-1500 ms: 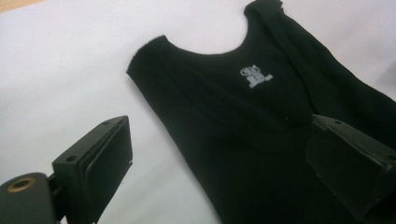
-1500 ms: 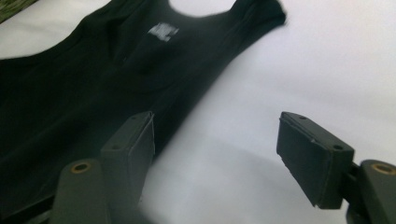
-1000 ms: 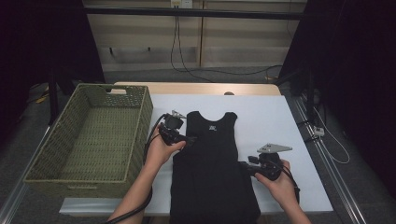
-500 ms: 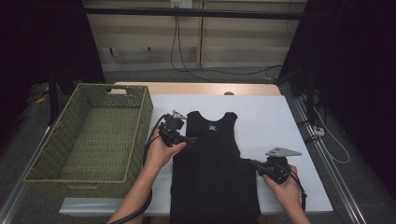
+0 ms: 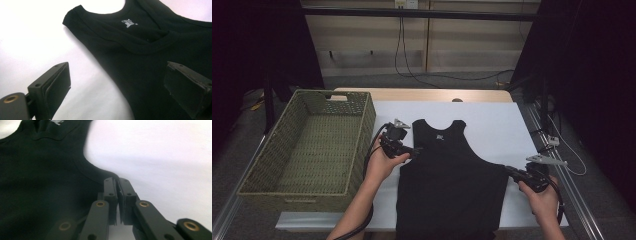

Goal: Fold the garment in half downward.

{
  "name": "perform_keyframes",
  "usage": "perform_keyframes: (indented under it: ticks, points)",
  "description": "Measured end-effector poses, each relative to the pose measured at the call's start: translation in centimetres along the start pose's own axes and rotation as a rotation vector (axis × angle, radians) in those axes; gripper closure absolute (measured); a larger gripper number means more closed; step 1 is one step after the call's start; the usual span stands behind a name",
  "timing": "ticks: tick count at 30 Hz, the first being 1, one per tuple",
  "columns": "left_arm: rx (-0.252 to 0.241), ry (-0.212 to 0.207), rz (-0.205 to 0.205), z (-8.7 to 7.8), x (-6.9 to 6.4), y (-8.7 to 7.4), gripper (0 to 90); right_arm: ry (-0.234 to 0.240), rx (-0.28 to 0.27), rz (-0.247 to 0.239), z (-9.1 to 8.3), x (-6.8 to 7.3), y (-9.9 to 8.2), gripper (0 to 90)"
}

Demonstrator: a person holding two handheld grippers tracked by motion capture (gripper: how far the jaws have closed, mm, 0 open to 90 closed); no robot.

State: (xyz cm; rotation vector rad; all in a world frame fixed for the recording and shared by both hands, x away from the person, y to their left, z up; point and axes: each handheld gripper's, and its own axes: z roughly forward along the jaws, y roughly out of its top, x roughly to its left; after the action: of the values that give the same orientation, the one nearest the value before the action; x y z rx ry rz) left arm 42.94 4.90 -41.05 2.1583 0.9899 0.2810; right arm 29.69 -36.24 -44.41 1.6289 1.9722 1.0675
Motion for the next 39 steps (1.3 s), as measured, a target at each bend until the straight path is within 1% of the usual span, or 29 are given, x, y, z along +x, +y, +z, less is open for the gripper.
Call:
perform_keyframes:
  ticks: [2,4,5,7,8,9,10,11,12,13,14,15,16,17,19,21,23,25,27,28,30,31,32,33,34,35,37,39]
  points:
    - [0.0,-0.005,-0.009,-0.1,0.0,-0.1,7.5,-0.011,0.02,0.006,0.1,-0.5,-0.2,85.9]
    - [0.001,-0.007,-0.013,-0.2,0.0,-0.2,7.5,-0.009,0.029,0.026,0.1,-1.0,-0.4,85.7]
    - [0.003,-0.009,-0.013,-0.2,0.1,-0.3,7.5,-0.006,0.027,0.027,0.2,-1.1,-0.5,85.4]
    - [0.006,-0.011,-0.018,-0.3,0.1,-0.4,7.5,-0.004,0.033,0.007,0.4,-1.0,-0.5,83.4]
    - [0.008,-0.01,-0.02,-0.3,0.2,-0.5,7.5,-0.033,0.041,-0.01,0.5,-0.8,-0.6,84.3]
    - [0.008,-0.005,-0.018,-0.4,0.2,-0.6,7.5,-0.038,0.05,-0.016,0.5,-0.7,-0.6,86.6]
    - [0.011,-0.01,-0.027,-0.4,0.3,-0.7,7.5,-0.046,0.054,-0.018,0.5,-0.7,-0.5,88.5]
    - [0.007,-0.008,-0.029,-0.4,0.3,-0.8,7.5,-0.058,0.044,-0.011,0.4,-0.6,-0.4,90.0]
    - [0.006,-0.005,-0.031,-0.5,0.3,-0.8,7.5,-0.058,0.022,-0.011,0.3,-0.6,-0.2,90.0]
    - [0.01,-0.007,-0.025,-0.6,0.3,-0.9,7.5,-0.052,0.001,-0.019,0.1,-0.5,0.0,90.0]
    - [0.006,-0.006,-0.031,-0.7,0.3,-0.9,7.6,-0.035,-0.011,-0.022,0.0,-0.2,0.2,87.5]
    - [0.01,-0.006,-0.026,-0.8,0.4,-1.0,7.5,-0.024,-0.016,-0.028,0.1,0.1,0.4,84.0]
    - [0.007,-0.005,-0.03,-0.8,0.3,-1.0,7.5,-0.02,-0.018,-0.042,0.3,0.4,0.5,79.2]
    - [0.002,-0.005,-0.037,-0.8,0.3,-1.1,7.5,-0.012,-0.013,-0.062,0.6,0.9,0.5,75.7]
    - [0.007,-0.001,-0.028,-1.0,0.3,-1.2,7.5,-0.009,0.006,-0.094,1.3,1.7,0.7,69.8]
    - [0.008,0.002,-0.035,-1.1,0.3,-1.4,7.6,0.007,0.008,-0.116,1.9,2.4,0.8,61.9]
    - [0.008,0.005,-0.034,-1.2,0.4,-1.6,7.5,0.012,0.0,-0.135,2.2,3.2,1.0,56.3]
    - [0.009,0.003,-0.034,-1.3,0.3,-1.6,7.4,0.039,0.002,-0.15,2.5,4.1,1.1,53.0]
    - [0.011,-0.001,-0.033,-1.4,0.3,-1.6,7.4,0.066,0.002,-0.179,2.7,5.4,1.2,51.9]
    - [0.002,0.003,-0.034,-1.4,0.2,-1.6,7.4,0.07,0.012,-0.194,2.9,6.2,1.3,51.0]
    - [0.002,0.0,-0.032,-1.4,0.1,-1.5,7.4,0.073,0.037,-0.236,3.3,7.4,1.3,50.1]
    - [0.007,-0.003,-0.026,-1.4,0.1,-1.5,7.5,0.071,0.045,-0.258,3.4,7.9,1.2,48.8]
    - [0.001,-0.003,-0.03,-1.4,0.1,-1.4,7.5,0.073,0.045,-0.284,3.5,8.1,1.2,48.5]
    - [-0.004,-0.004,-0.032,-1.5,0.1,-1.4,7.5,0.062,0.048,-0.302,3.3,8.0,1.3,47.8]
    - [-0.007,0.0,-0.029,-1.6,0.1,-1.4,7.5,0.038,0.035,-0.296,2.9,7.4,1.5,46.2]
    - [-0.011,0.0,-0.031,-1.6,0.2,-1.4,7.5,0.023,0.023,-0.277,2.6,6.8,1.6,46.0]
    - [-0.01,0.002,-0.029,-1.8,0.3,-1.4,7.5,-0.014,0.011,-0.21,1.8,5.2,1.6,46.1]
    - [-0.011,0.002,-0.036,-1.8,0.4,-1.4,7.5,-0.049,0.025,-0.167,1.3,3.9,1.1,46.4]
